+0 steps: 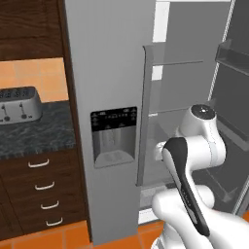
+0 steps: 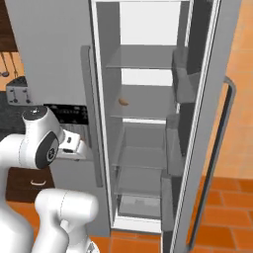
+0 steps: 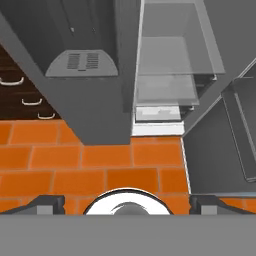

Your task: Place one sweet potato and one chicken drumstick in each tupperware on the nearby counter, to pack two identical lunches.

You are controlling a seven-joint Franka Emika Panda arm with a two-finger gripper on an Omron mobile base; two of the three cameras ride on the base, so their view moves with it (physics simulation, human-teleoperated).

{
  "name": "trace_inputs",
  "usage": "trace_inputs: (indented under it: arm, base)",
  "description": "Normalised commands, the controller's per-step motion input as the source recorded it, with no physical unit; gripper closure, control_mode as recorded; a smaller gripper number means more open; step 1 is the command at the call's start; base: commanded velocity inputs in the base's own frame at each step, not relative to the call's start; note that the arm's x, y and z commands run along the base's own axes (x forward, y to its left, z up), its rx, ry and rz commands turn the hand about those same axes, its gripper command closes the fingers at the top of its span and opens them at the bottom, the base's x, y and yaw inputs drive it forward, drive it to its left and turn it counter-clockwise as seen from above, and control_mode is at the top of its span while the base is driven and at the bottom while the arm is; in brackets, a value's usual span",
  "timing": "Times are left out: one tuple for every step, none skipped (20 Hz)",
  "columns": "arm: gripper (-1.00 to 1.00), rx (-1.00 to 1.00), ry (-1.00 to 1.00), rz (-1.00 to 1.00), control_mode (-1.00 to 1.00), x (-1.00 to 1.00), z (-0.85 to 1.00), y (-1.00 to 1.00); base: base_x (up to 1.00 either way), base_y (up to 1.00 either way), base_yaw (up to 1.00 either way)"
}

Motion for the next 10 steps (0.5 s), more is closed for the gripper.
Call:
trace_inputs:
  arm:
    - [-1.00, 0.00, 0.00, 0.00, 1.00, 0.00, 0.00, 0.00]
    - [-1.00, 0.00, 0.00, 0.00, 1.00, 0.00, 0.00, 0.00]
    - [-1.00, 0.00, 0.00, 0.00, 1.00, 0.00, 0.00, 0.00]
    - [-1.00, 0.00, 0.00, 0.00, 1.00, 0.00, 0.00, 0.00]
    - [-1.00, 0.00, 0.00, 0.00, 1.00, 0.00, 0.00, 0.00]
    - [-1.00, 0.00, 0.00, 0.00, 1.00, 0.00, 0.00, 0.00]
    - [-1.00, 0.00, 0.00, 0.00, 1.00, 0.00, 0.00, 0.00]
    - [-1.00, 0.00, 0.00, 0.00, 1.00, 0.00, 0.00, 0.00]
    - [-1.00, 0.00, 0.00, 0.00, 1.00, 0.00, 0.00, 0.00]
    - [-1.00, 0.00, 0.00, 0.00, 1.00, 0.00, 0.00, 0.00]
  base:
    - [0.45, -0.71, 0.00]
    - [0.48, -0.71, 0.00]
    - [0.54, -0.60, 0.00]
    - [0.61, -0.52, 0.00]
    - [0.64, -0.47, 0.00]
    - [0.68, -0.43, 0.00]
    - [0.75, -0.34, 0.01]
    - [0.80, -0.25, 0.03]
    - [0.78, -0.16, 0.04]
    - [0.67, -0.06, 0.06]
